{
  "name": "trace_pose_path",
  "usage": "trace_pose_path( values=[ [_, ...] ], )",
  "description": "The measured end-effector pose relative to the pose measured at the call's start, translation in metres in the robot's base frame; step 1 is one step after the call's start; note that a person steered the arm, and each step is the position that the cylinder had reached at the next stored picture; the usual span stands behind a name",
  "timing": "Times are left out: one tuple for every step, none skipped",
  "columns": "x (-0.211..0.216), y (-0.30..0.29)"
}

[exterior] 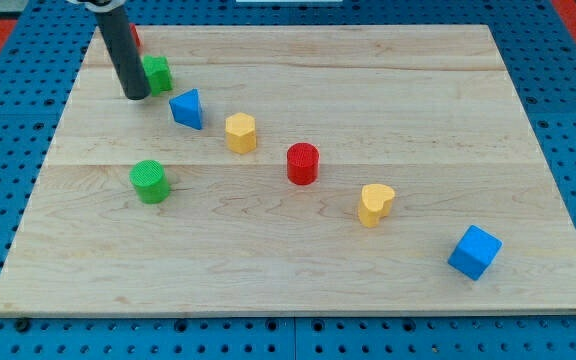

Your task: Move the green circle towards red circle

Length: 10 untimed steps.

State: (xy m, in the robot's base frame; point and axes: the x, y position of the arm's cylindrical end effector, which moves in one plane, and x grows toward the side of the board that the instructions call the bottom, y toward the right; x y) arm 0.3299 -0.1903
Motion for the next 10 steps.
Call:
trace_pose_path(
  values=[
    [0.031,-0.025],
    [0.128,-0.018],
    [0.177,0.021],
    [0.197,0.063],
    [0.204,0.017],
    [0.177,0.0],
    [0.148,0.017],
    [0.155,0.065],
    [0.161,0.105],
    [0.152,0.076]
  ],
)
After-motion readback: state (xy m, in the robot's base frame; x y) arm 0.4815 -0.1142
